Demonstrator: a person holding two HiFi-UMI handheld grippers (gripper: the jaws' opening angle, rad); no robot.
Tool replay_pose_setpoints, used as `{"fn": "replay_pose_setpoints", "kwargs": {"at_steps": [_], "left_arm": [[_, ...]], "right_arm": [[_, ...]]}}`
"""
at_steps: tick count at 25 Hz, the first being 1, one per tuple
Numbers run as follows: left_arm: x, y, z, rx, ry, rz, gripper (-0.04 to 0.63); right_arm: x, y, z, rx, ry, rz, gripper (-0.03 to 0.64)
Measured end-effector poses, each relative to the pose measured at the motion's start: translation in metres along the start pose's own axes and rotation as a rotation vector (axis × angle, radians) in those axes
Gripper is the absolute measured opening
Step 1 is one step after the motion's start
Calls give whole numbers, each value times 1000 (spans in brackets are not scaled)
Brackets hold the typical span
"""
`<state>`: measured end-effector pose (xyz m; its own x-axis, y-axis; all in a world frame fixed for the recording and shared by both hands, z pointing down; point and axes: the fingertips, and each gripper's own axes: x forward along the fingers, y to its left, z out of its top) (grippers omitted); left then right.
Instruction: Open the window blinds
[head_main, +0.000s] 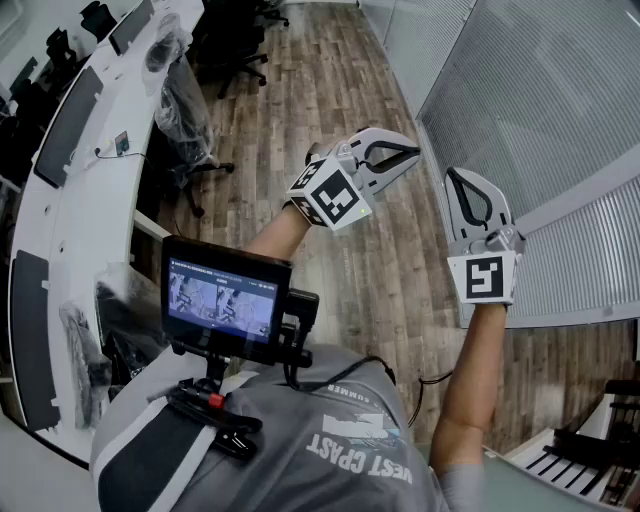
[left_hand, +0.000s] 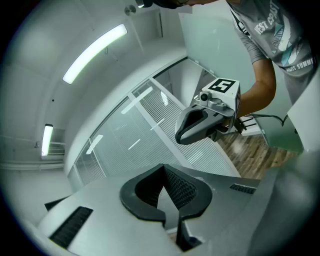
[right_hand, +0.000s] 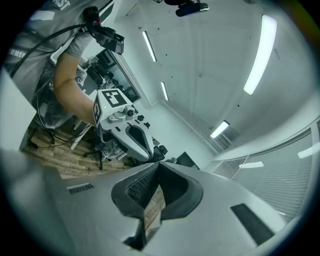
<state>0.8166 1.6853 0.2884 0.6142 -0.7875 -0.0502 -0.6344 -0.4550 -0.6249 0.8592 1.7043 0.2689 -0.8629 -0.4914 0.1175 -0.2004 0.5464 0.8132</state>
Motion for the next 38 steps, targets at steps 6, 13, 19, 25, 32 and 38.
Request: {"fn": "replay_pose_setpoints", "kwargs": {"at_steps": [6,13,19,25,32,38], "left_arm": [[-16,14,-23,-8,10,1,3],[-38,37,-46,-10,13,1,3],[-39,50,-59,-30,-3,1,3],[-9,58,-82,-30,14,-13,3],[50,90,-110,-38,72,20,3],[105,119,-131,-26,105,64,3]], "right_arm": [[27,9,2,1,7,-1,2],[56,18,26,57,-68,11,3],[69,18,30,14,-43,2,3],[86,-3,-3,40,-39,-12,3],[116,-48,-57,56,-97,5,3],[143,-91,-107,55,-154,29,3]]}}
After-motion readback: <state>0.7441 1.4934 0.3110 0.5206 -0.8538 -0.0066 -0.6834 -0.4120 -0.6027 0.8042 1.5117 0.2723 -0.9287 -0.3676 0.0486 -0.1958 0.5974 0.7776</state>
